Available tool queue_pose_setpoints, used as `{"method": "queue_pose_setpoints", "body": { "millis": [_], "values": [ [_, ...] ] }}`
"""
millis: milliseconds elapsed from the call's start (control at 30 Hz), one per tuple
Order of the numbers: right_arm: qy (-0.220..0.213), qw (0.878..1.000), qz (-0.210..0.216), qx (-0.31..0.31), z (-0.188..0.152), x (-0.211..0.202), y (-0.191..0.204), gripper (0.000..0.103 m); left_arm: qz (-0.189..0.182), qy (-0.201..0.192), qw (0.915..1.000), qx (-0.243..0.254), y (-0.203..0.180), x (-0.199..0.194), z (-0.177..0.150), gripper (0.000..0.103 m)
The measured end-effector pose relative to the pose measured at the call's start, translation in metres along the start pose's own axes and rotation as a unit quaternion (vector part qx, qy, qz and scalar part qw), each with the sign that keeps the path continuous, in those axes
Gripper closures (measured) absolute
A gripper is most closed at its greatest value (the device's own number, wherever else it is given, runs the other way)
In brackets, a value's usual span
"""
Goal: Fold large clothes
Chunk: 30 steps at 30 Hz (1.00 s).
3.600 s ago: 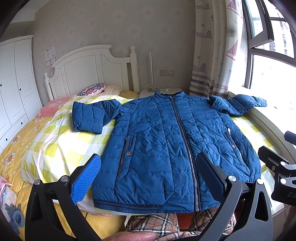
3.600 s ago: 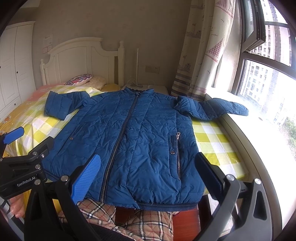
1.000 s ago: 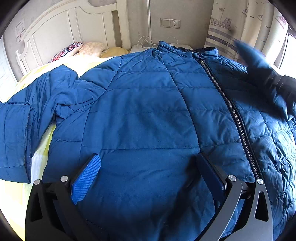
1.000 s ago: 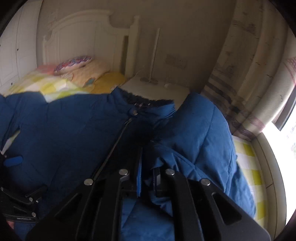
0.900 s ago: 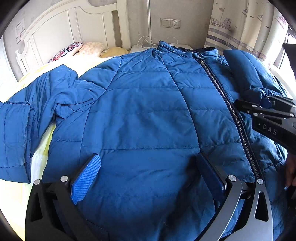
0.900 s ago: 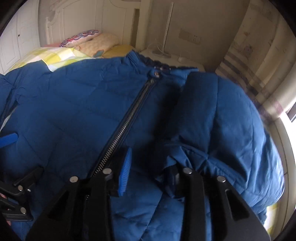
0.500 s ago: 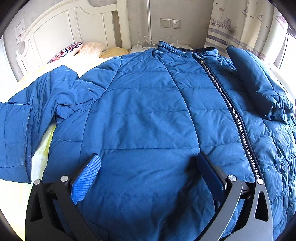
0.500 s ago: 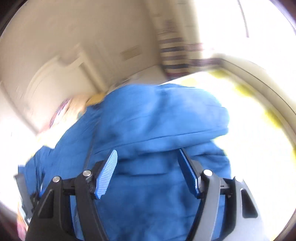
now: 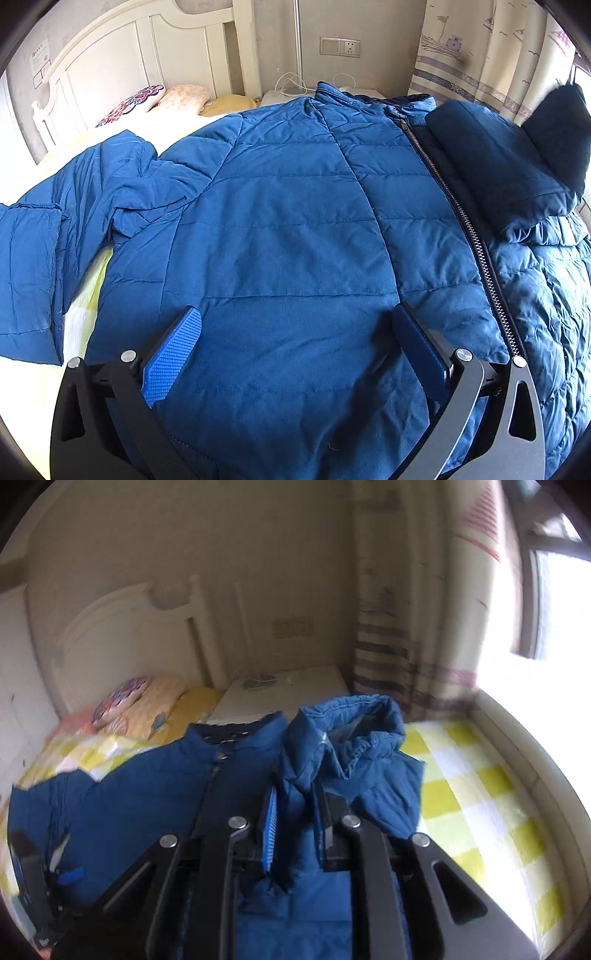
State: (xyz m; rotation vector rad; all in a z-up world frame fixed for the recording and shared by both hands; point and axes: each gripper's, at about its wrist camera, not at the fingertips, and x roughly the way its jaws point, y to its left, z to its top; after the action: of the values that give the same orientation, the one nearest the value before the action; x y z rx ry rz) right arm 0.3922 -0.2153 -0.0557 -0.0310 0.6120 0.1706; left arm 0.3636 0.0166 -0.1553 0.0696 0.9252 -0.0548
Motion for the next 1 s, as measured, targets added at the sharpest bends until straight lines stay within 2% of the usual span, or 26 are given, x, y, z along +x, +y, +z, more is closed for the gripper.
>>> {"method": "queue_pose_setpoints", "body": {
  "millis": [33,67,100,167,200,267,300,367,500,567,600,667,733,767,833,867,933,967,1000],
  "values": [
    [0.019,0.998,0.043,-0.042,0.000,0.004,0.026,0.056,0.000,0.000,1.0000,-0.001,0.000,0.000,0.000,0.004],
    [0.030,0.995,0.072,-0.066,0.000,0.007,0.045,0.020,0.000,-0.001,1.0000,-0.002,0.001,0.000,0.000,0.004],
    [0.021,0.994,0.072,-0.079,-0.002,0.003,0.058,0.012,-0.001,-0.001,1.0000,-0.003,0.002,0.000,0.000,0.004],
    [0.005,0.995,0.059,-0.078,-0.007,-0.004,0.058,0.012,-0.004,-0.001,1.0000,-0.006,0.003,0.000,0.000,0.004],
    [0.004,0.997,0.062,-0.056,-0.008,-0.006,0.046,0.015,-0.006,-0.002,1.0000,-0.007,0.004,0.000,0.000,0.004],
    [-0.006,0.998,0.063,0.021,-0.014,-0.014,0.005,0.027,-0.002,-0.005,1.0000,-0.008,0.004,-0.003,-0.001,0.004],
    [-0.009,0.996,0.053,0.066,-0.022,-0.019,-0.020,0.028,0.007,-0.009,0.9999,-0.008,0.004,-0.005,-0.001,0.004],
    [-0.002,0.991,0.001,0.133,-0.042,-0.022,-0.073,0.034,0.008,-0.023,0.9997,-0.008,0.001,-0.013,-0.002,0.004],
    [0.084,0.979,-0.074,0.173,-0.089,0.012,-0.139,0.039,-0.085,-0.039,0.9951,-0.034,-0.009,-0.026,0.018,0.004],
    [0.096,0.976,-0.071,0.180,-0.104,0.022,-0.146,0.039,-0.092,-0.046,0.9943,-0.030,-0.025,-0.030,0.037,0.004],
    [0.092,0.977,-0.073,0.180,-0.105,0.022,-0.145,0.039,-0.077,-0.058,0.9953,-0.009,-0.039,-0.035,0.047,0.004],
    [0.091,0.978,-0.076,0.171,-0.104,0.026,-0.143,0.034,-0.052,-0.084,0.9927,0.069,-0.074,-0.045,0.058,0.004],
    [0.092,0.978,-0.071,0.171,-0.107,0.026,-0.141,0.033,-0.049,-0.097,0.9814,0.158,-0.110,-0.052,0.064,0.004],
    [0.090,0.978,-0.068,0.174,-0.108,0.025,-0.141,0.033,-0.055,-0.093,0.9794,0.171,-0.118,-0.052,0.071,0.004],
    [0.088,0.977,-0.058,0.183,-0.109,0.022,-0.142,0.032,-0.092,-0.062,0.9851,0.132,-0.115,-0.045,0.094,0.004],
    [0.086,0.977,-0.055,0.187,-0.109,0.022,-0.142,0.032,-0.113,-0.045,0.9882,0.093,-0.106,-0.038,0.107,0.004],
    [0.085,0.977,-0.051,0.190,-0.109,0.021,-0.142,0.032,-0.105,-0.032,0.9939,0.011,-0.087,-0.028,0.124,0.004],
    [0.085,0.977,-0.051,0.190,-0.109,0.021,-0.143,0.032,-0.112,-0.025,0.9930,-0.028,-0.074,-0.021,0.130,0.004],
    [0.085,0.977,-0.052,0.189,-0.109,0.021,-0.142,0.032,-0.138,-0.012,0.9881,-0.068,-0.062,-0.013,0.132,0.004]
  ]
}}
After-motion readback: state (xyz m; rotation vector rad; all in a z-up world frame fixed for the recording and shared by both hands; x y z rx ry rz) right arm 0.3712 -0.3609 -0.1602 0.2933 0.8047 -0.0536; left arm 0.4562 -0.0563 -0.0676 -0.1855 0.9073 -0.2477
